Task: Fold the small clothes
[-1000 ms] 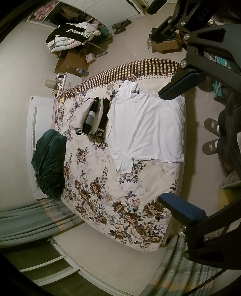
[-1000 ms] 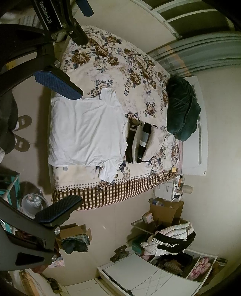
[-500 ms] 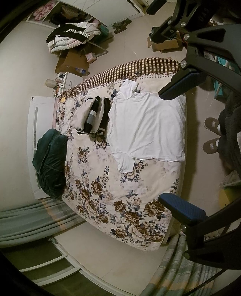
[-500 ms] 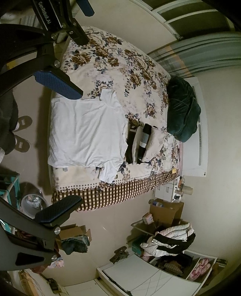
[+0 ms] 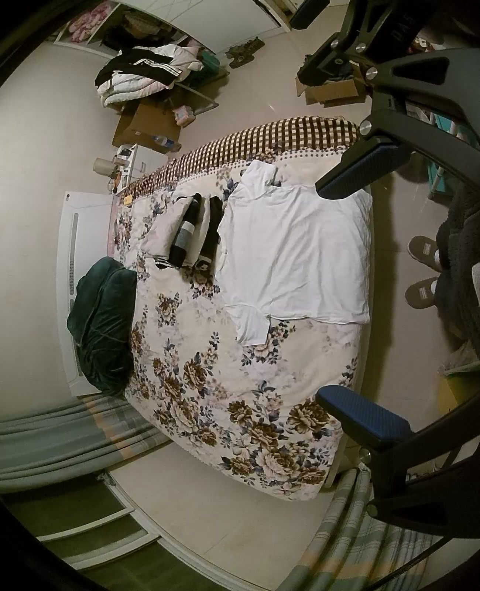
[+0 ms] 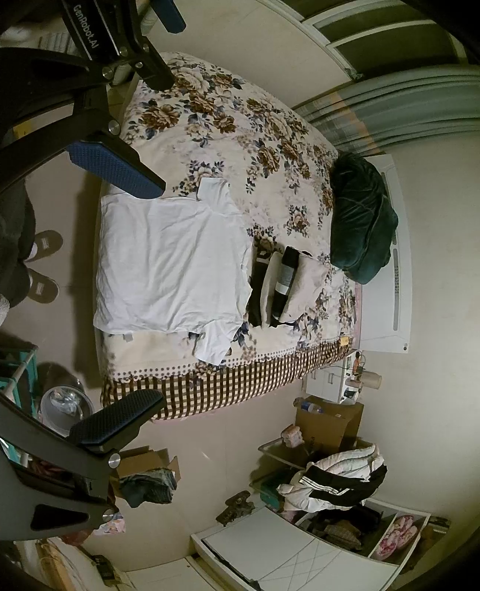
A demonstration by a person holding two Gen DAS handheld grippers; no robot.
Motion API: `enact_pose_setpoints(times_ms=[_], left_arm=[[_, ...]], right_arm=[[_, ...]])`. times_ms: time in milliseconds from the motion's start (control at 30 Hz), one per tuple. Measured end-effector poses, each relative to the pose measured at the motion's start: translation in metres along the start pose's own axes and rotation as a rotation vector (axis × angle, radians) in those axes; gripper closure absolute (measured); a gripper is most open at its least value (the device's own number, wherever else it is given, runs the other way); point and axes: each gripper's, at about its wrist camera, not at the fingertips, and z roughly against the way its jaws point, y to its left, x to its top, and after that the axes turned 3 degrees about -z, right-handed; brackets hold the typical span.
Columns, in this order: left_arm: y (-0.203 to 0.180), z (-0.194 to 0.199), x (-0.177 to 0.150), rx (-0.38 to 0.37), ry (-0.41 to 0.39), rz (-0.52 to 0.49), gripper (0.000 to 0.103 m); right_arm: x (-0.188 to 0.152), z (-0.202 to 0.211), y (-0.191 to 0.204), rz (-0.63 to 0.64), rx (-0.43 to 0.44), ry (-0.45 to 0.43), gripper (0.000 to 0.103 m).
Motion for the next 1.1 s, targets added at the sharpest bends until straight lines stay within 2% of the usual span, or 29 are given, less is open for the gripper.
enact_pose_setpoints(times_ms=[433,733,933,1100], left_arm=[[0.003,0.004,0.004,0.001,-0.006,0.0,0.0],[0.005,0.01,0.027,0.004,-0.008,-0.002,0.0],[0.003,0.011,0.018,0.004,-0.012,-0.003,0.0],[0.0,-0.001,0.038,0.029,-0.026,-0.011,0.0]], right_arm=[[0.0,0.001,0.0,-0.001,0.0,-0.004,0.0],[0.0,0.001,0.001,-0.003,0.001,-0.007,0.0],[-0.002,0.001,0.001,-0.005,0.003,-0.008,0.0],[0.004,-0.011,0.007,-0.032,0.005,0.012,0.0]])
